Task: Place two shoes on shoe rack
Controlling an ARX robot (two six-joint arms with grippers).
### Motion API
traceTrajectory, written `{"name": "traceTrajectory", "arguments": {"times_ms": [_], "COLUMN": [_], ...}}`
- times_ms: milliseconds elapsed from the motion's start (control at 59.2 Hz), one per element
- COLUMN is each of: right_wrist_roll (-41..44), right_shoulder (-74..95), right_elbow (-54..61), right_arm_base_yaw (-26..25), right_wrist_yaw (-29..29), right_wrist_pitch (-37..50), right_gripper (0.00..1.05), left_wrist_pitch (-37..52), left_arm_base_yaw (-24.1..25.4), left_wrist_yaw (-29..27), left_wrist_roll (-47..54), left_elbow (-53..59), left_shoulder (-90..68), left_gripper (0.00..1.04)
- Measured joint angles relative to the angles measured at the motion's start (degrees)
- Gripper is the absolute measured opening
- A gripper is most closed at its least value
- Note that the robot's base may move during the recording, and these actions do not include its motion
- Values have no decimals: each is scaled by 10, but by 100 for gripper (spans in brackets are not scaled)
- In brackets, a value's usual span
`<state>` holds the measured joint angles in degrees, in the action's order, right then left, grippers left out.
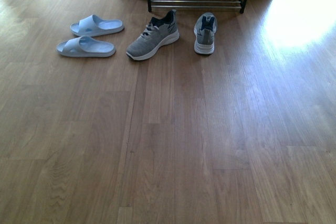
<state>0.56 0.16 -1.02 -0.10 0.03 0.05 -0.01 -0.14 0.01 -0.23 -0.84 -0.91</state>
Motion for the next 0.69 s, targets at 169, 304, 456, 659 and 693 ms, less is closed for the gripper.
{"name": "traceTrajectory", "arguments": {"times_ms": [169,304,456,659,693], "right_wrist_roll": [0,0,0,0,0], "right_shoulder": [0,0,0,0,0], "right_elbow": [0,0,0,0,0], "right_arm_base_yaw": [0,0,0,0,0], "right_wrist_yaw": [0,0,0,0,0], "right_wrist_pitch": [0,0,0,0,0], "right_gripper": [96,96,96,96,96], "left_wrist_pitch": [0,0,0,0,0], "left_arm_base_yaw": [0,0,0,0,0], "left_wrist_yaw": [0,0,0,0,0], "left_wrist_roll": [0,0,0,0,0], "left_elbow": [0,0,0,0,0], "left_shoulder": [0,0,0,0,0], "left_gripper": [95,95,95,95,95]}}
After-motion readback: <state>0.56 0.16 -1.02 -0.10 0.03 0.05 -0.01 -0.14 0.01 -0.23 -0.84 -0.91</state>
